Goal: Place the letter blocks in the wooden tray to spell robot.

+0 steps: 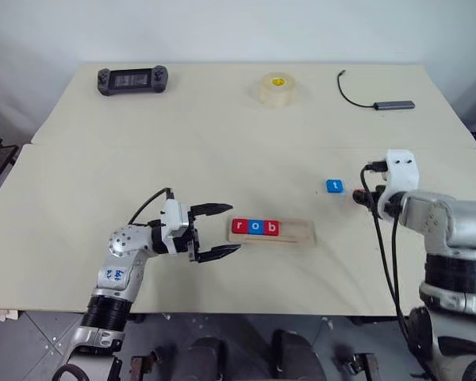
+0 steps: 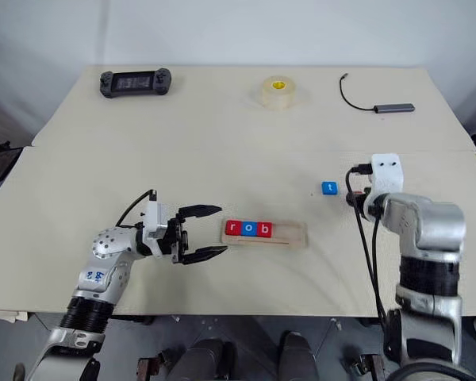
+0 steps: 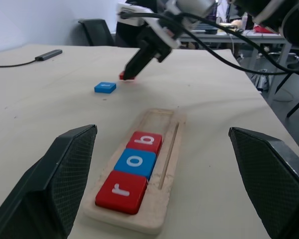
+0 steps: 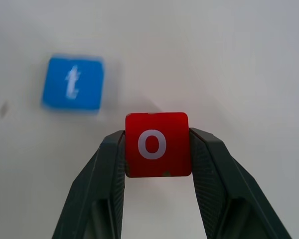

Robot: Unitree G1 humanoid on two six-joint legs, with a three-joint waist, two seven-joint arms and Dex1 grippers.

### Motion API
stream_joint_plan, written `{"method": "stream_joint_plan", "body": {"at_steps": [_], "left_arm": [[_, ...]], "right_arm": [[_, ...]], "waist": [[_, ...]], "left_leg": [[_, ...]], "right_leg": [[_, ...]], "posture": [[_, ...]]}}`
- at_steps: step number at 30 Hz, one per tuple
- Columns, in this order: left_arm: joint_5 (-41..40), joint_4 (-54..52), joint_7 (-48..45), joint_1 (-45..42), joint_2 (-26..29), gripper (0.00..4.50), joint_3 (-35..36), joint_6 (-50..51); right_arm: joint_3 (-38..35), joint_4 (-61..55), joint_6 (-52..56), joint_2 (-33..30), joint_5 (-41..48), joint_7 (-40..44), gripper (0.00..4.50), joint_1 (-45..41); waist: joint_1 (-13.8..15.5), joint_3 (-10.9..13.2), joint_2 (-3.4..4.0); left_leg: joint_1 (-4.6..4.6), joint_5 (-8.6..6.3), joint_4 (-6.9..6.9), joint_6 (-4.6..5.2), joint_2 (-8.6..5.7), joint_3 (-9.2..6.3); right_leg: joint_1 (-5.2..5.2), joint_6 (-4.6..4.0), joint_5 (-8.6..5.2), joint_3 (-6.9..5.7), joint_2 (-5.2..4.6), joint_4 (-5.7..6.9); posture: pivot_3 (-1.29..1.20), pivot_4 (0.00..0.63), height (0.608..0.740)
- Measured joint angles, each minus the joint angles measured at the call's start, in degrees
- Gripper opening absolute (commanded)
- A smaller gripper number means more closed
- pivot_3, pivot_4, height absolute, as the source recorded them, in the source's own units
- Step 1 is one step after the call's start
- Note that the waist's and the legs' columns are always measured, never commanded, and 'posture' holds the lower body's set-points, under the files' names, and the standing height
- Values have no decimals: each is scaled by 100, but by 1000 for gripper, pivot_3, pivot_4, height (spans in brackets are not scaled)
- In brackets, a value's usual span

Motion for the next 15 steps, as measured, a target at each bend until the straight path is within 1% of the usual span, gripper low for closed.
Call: {"method": "stream_joint_plan", "body": {"at_steps": [3,7,8,9,11,14,15], "left_arm": [[0,21,-25,-33,-37,4500,-27,-18],[0,37,-91,-57,-70,4500,-54,-21],[0,51,-101,-59,-67,4500,-51,-21],[0,69,-111,-65,-69,4500,-53,-21],[0,123,-135,-88,-70,4500,-52,-19],[0,178,-153,-149,-72,4500,-52,-14],[0,177,-156,-169,-79,4500,-53,-14]], "right_arm": [[-202,-894,699,521,5,-137,1453,412],[-362,-1772,918,1023,-10,-341,1453,844],[-366,-1946,912,1149,-15,-396,1803,979],[-365,-2045,920,1175,-9,-427,2191,1056],[-365,-2133,922,1193,4,-453,2813,1124],[-366,-2123,923,1168,8,-449,3847,1058],[-359,-2092,923,1037,54,-391,4261,1029]], "waist": [[-19,0,1],[-8,-1,2],[-2,-1,2],[-1,-1,2],[-2,-2,0],[-11,-2,0],[-11,-2,0]], "left_leg": [[2,0,0,0,0,6],[3,0,-1,0,-1,4],[3,0,0,0,-4,2],[4,0,0,1,-8,4],[4,1,0,2,-10,5],[4,1,0,2,-8,5],[4,1,0,2,-9,6]], "right_leg": [[-4,0,0,8,1,6],[-7,-1,0,10,2,11],[-7,-1,0,10,1,13],[-7,-1,0,14,0,13],[-7,0,0,17,0,13],[-10,-1,0,18,1,15],[-11,-1,0,18,0,16]], "posture": [[0,150,740],[0,150,740],[0,150,740],[0,150,740],[0,150,740],[0,150,740],[0,150,740]]}}
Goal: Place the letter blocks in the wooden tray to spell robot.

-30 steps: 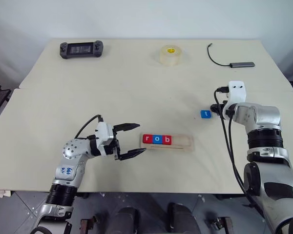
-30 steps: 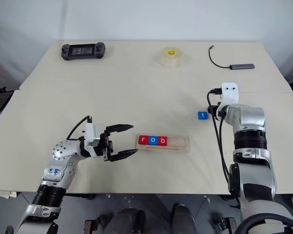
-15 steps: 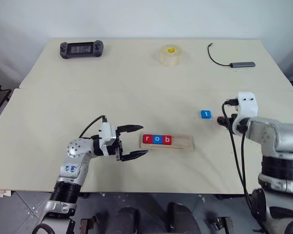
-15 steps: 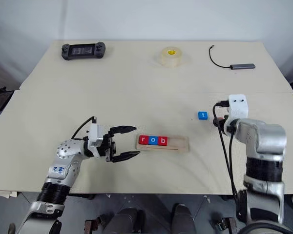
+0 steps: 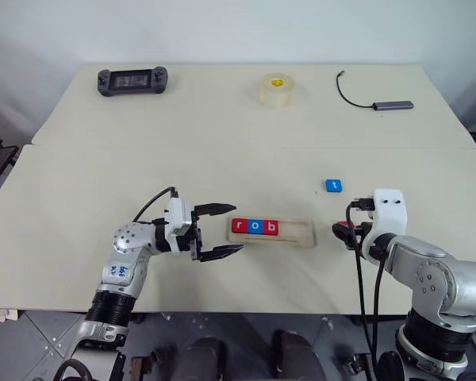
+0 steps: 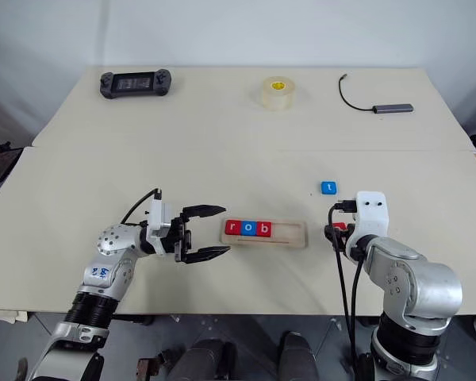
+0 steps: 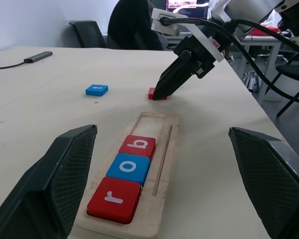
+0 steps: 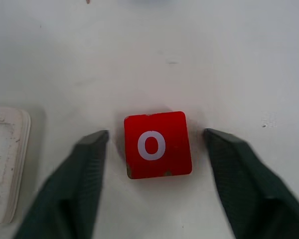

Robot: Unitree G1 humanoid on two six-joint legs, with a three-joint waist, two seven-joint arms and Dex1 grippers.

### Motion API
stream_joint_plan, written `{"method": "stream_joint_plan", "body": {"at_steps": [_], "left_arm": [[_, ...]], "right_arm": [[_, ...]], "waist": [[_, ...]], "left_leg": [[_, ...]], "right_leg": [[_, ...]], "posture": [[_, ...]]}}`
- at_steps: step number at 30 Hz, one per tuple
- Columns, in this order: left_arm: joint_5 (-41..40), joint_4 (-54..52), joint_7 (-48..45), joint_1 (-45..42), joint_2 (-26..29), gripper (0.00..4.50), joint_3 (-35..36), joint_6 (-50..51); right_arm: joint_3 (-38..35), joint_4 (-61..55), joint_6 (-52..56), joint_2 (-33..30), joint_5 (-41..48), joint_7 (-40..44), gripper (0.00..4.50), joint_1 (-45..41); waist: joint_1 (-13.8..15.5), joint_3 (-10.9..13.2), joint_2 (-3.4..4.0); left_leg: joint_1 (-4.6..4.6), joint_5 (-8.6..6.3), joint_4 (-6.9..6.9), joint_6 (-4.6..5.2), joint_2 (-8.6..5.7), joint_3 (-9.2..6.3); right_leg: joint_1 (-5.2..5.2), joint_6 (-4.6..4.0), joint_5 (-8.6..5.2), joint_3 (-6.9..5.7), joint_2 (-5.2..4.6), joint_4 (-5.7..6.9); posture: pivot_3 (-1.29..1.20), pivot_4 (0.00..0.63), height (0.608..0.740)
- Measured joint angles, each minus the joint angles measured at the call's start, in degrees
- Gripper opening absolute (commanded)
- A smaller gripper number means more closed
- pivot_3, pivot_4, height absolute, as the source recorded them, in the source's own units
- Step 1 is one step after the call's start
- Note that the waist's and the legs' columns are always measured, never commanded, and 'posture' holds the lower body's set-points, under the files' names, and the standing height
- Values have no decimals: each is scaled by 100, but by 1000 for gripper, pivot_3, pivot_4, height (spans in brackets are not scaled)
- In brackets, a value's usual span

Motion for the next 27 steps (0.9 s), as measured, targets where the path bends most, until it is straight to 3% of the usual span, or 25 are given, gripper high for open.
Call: {"method": "stream_joint_plan", "body": {"at_steps": [1,6,9,11,16,19,27], "left_arm": [[0,0,-1,-5,-1,4500,1,0],[0,3,10,-16,0,4500,6,9],[0,0,23,-26,-3,4500,6,18],[-1,-4,25,-25,2,4500,9,37],[-24,-97,-24,-11,23,4500,14,76],[-55,-259,-64,11,75,4500,19,134],[-109,-631,-43,56,165,4500,21,338]], "right_arm": [[-1,38,0,-156,52,79,4479,-30],[187,686,-618,-1964,496,1267,4479,-144],[585,1235,-2119,-2980,655,2657,4479,159],[872,1879,-3720,-3410,678,3969,4479,358],[1659,3565,-6708,-3893,174,5884,4479,215],[2222,4820,-8208,-3992,-434,6602,4479,-246],[2954,6901,-9825,-3537,-1104,7338,4479,-1527]], "waist": [[1,0,0],[9,1,-1],[1,3,-5],[-2,5,-9],[-9,7,-13],[-12,7,-12],[-10,7,-12]], "left_leg": [[0,0,-1,0,-1,0],[-2,0,-3,6,-1,1],[1,0,-6,7,3,7],[6,-1,-5,8,4,10],[15,0,-1,10,6,15],[16,0,0,9,8,14],[13,1,2,3,13,2]], "right_leg": [[0,0,0,0,0,0],[5,0,0,-2,0,-12],[13,1,1,-4,4,-22],[22,5,2,-4,5,-26],[31,12,6,-4,2,-35],[32,13,7,-4,1,-40],[36,12,7,-18,1,-47]], "posture": [[0,150,740],[0,150,740],[0,150,740],[0,150,740],[0,150,740],[0,150,740],[0,150,740]]}}
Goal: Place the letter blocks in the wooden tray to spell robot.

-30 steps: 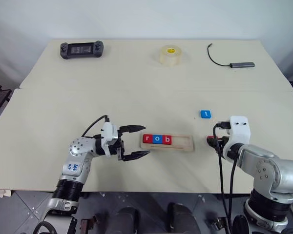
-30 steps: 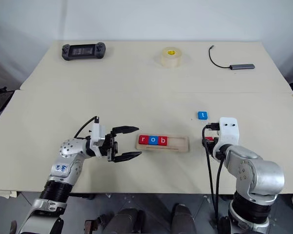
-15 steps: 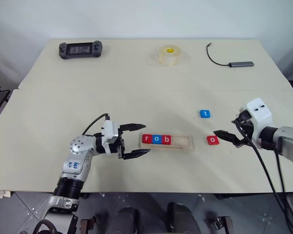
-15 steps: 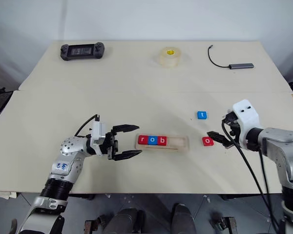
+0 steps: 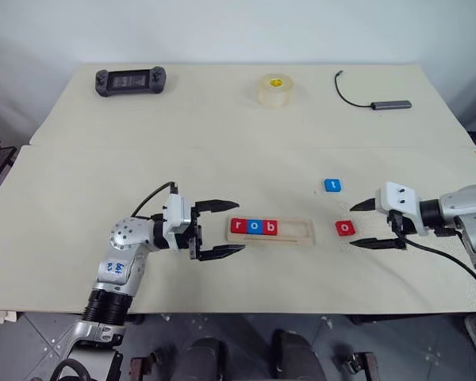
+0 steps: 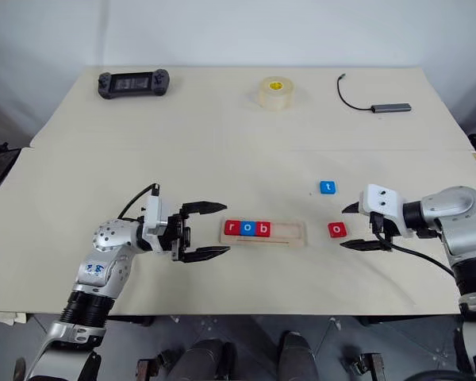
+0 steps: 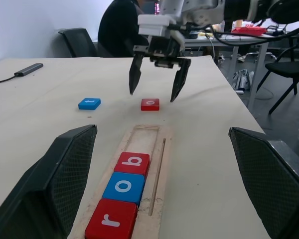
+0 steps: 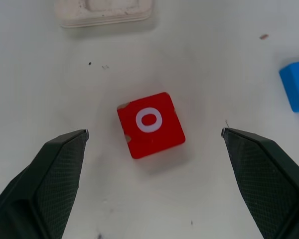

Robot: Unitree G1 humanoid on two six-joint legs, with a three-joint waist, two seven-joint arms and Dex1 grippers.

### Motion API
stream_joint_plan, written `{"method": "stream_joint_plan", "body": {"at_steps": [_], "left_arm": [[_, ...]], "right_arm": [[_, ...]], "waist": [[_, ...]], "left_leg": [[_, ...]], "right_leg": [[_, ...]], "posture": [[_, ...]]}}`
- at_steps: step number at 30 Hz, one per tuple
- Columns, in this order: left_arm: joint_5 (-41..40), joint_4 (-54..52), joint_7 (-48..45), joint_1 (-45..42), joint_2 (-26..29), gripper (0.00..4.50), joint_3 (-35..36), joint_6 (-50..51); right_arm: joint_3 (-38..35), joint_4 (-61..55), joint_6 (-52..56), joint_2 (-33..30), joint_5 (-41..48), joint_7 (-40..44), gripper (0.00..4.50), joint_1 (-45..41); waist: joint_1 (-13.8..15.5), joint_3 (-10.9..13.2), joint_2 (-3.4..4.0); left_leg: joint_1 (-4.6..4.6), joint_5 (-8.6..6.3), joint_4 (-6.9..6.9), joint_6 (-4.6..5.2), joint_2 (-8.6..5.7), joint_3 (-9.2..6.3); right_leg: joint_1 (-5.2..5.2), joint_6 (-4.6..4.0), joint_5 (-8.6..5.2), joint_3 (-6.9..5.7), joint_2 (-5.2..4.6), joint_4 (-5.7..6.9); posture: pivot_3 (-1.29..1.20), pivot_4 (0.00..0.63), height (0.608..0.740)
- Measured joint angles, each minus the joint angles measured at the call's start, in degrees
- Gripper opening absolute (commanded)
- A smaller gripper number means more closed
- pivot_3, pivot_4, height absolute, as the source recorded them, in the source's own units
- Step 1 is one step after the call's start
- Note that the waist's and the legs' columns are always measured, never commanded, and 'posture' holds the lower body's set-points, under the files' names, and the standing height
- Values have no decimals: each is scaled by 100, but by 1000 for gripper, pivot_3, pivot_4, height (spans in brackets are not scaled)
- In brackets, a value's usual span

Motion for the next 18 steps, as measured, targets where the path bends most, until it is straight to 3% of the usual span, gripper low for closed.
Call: {"method": "stream_joint_plan", "body": {"at_steps": [2,5,13,18], "left_arm": [[0,-61,20,28,20,4500,7,29],[0,-166,88,128,57,4500,20,84],[-2,-270,215,201,148,4500,79,137],[-2,-265,249,200,146,4500,87,123]], "right_arm": [[70,423,-229,134,-136,66,4479,-244],[151,734,-424,160,-199,272,3908,-409],[143,901,-585,277,-192,366,1455,-456],[143,597,-148,277,-203,366,1462,-460]], "waist": [[7,0,0],[19,0,0],[3,-1,0],[2,-1,0]], "left_leg": [[0,0,0,0,-1,-2],[0,0,1,-1,-1,-10],[9,0,12,-4,0,-9],[5,0,12,-6,0,-8]], "right_leg": [[2,0,0,-1,-1,0],[6,0,0,-7,-1,-5],[16,-1,0,-6,-1,0],[8,-1,0,-3,-2,4]], "posture": [[0,150,740],[0,150,740],[0,150,740],[0,150,740]]}}
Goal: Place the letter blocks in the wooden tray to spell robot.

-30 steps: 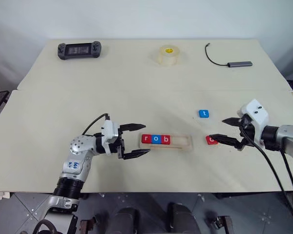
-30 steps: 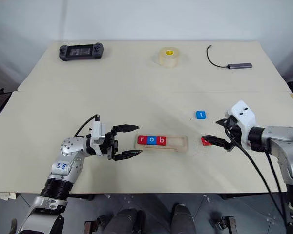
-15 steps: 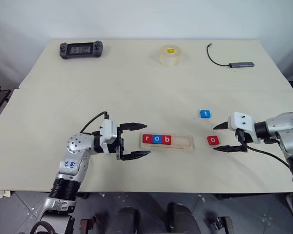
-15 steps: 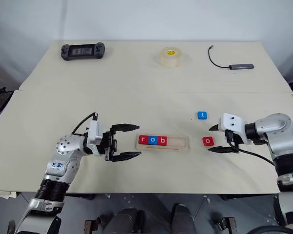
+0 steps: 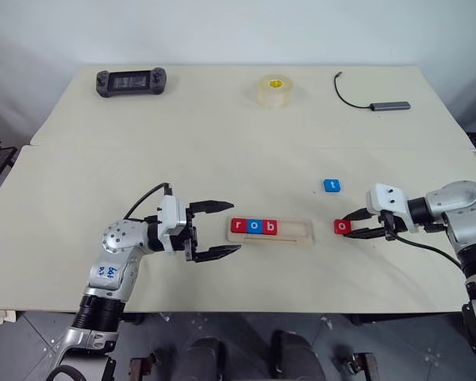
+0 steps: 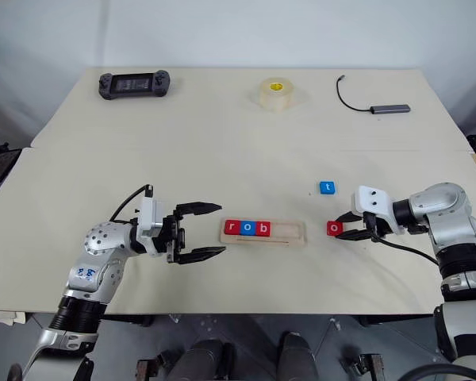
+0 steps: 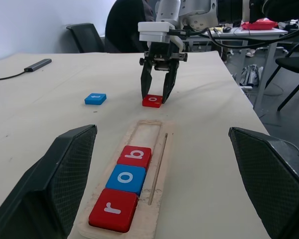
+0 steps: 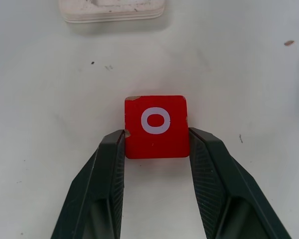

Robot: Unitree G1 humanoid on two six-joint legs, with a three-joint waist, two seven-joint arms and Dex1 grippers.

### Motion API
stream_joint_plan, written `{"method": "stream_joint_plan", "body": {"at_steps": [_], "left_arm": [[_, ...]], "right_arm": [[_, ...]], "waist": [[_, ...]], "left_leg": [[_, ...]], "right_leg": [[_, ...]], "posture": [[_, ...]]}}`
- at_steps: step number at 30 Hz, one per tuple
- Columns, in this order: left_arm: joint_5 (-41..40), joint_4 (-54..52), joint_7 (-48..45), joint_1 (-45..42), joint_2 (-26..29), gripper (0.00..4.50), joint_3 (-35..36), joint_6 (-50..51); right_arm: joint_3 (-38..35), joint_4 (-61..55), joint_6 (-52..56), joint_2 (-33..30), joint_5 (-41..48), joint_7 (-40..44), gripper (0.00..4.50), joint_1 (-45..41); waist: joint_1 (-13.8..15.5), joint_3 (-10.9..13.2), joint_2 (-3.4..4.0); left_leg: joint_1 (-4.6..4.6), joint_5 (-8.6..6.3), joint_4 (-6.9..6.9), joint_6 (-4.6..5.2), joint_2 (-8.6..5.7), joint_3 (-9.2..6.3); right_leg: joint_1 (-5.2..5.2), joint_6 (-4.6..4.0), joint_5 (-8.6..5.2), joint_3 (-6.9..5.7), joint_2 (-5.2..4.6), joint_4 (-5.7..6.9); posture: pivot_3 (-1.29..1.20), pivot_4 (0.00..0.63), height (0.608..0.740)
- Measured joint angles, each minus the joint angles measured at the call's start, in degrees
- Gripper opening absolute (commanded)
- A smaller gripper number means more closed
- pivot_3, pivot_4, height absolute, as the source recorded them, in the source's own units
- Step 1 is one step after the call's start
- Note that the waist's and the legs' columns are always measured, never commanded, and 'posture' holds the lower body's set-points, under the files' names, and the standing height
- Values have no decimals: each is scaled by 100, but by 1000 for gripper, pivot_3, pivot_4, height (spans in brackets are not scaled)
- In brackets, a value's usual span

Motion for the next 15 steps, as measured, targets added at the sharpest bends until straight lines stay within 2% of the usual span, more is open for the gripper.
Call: {"method": "stream_joint_plan", "body": {"at_steps": [3,6,10,15], "left_arm": [[0,14,10,-1,-6,4500,6,-42],[0,33,19,-1,-6,4500,14,-69],[0,46,26,1,-6,4500,20,-81],[0,47,76,1,-19,4500,19,-81]], "right_arm": [[-6,-531,541,-5,98,27,1462,-20],[-5,-1714,1312,-6,393,88,1462,-18],[113,-2675,2349,180,482,-102,1462,-53],[500,-3089,2924,468,354,-416,1462,-49]], "waist": [[0,0,2],[6,1,5],[24,1,4],[55,1,4]], "left_leg": [[-4,0,-3,-4,3,0],[-7,-2,-5,-7,5,-1],[-8,-2,-5,-6,3,-3],[-13,-2,-5,-6,-3,-6]], "right_leg": [[-7,-1,-1,-1,1,2],[-11,-1,-1,-4,2,0],[-9,-1,-1,-4,0,-2],[-13,-1,-1,-4,-2,-1]], "posture": [[0,150,740],[0,150,740],[0,150,740],[0,150,740]]}}
